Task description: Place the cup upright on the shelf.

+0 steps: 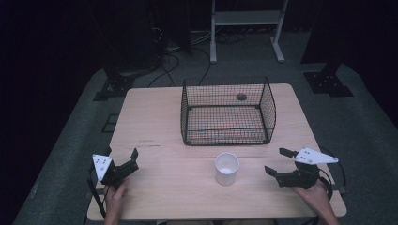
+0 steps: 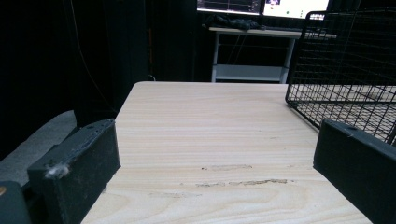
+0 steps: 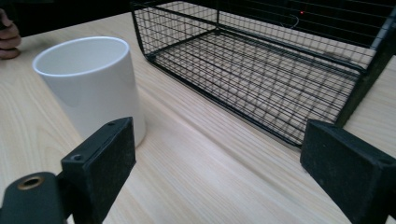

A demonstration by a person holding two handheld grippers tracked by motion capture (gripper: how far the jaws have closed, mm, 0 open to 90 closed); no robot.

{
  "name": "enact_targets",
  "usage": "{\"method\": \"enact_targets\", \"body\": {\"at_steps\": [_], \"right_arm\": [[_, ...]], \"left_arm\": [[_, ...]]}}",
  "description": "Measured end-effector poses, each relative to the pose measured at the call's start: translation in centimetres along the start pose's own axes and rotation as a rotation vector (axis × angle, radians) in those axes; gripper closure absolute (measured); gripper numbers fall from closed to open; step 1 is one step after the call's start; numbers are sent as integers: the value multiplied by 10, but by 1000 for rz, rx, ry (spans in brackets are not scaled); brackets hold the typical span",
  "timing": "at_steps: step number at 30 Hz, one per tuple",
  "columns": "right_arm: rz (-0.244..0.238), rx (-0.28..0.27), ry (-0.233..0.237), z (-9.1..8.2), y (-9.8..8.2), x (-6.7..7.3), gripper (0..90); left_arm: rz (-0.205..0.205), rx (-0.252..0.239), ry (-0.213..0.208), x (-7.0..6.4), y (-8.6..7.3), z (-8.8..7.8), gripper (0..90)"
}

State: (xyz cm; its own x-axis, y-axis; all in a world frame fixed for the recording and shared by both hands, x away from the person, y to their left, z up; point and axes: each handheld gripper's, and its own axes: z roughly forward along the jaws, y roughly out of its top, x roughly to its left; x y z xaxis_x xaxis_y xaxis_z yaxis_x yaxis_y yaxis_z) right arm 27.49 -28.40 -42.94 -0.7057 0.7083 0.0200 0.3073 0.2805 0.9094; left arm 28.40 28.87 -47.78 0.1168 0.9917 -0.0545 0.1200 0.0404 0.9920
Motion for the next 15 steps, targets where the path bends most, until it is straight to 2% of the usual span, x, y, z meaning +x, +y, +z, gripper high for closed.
{"method": "enact_targets", "body": {"at_steps": [15], "right_arm": [[-34, 5, 74, 8, 12, 17, 97]], "left_arm": [[5, -1, -1, -1, 0, 0, 0]]}}
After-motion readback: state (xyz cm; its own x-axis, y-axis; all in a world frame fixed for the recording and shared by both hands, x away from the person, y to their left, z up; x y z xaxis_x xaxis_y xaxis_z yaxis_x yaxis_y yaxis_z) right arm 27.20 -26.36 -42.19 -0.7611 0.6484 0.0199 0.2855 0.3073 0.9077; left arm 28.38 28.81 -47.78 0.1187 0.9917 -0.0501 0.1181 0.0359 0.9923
